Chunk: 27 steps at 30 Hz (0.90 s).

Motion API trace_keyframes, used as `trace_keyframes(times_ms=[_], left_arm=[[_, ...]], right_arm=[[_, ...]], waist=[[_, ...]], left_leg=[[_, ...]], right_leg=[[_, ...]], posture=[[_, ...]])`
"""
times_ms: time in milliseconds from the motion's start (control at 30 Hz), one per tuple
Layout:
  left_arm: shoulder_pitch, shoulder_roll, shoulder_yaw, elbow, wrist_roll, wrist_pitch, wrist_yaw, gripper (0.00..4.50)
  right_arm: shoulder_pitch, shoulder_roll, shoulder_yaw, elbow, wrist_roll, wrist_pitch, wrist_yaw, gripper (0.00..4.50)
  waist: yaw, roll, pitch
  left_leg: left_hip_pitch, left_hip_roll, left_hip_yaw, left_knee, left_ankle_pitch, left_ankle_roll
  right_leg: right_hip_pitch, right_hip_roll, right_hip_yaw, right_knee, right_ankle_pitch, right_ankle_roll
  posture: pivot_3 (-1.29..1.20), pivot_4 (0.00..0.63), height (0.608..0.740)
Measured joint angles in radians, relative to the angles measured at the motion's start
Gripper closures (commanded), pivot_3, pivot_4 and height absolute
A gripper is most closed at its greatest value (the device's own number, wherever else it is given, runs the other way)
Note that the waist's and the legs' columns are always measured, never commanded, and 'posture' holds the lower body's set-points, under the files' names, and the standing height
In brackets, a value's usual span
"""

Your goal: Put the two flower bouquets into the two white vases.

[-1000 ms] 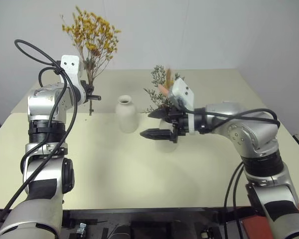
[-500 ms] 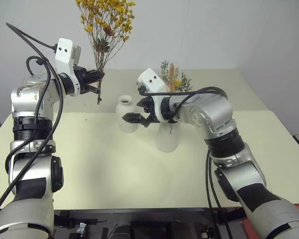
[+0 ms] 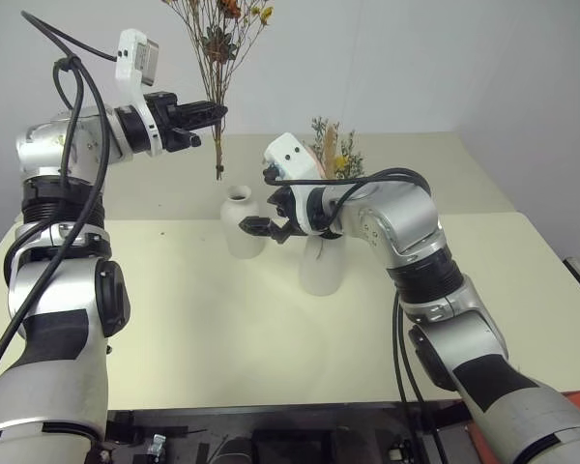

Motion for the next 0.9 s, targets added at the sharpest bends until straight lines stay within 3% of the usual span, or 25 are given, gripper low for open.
trace_keyframes(times_ms=[900], left_arm=[[0.135,-0.091,0.077,0.010,-0.027,-0.172,0.009,4.48]], right_arm=[[0.010,0.004,-0.001,-0.030,-0.006,0.027,0.000,0.00]], waist=[[0.001,0.000,0.000]], left_leg=[[-0.001,0.000,0.000,0.000,0.000,0.000]], right_leg=[[-0.001,0.000,0.000,0.000,0.000,0.000]], posture=[[0.00,0.150,0.740]])
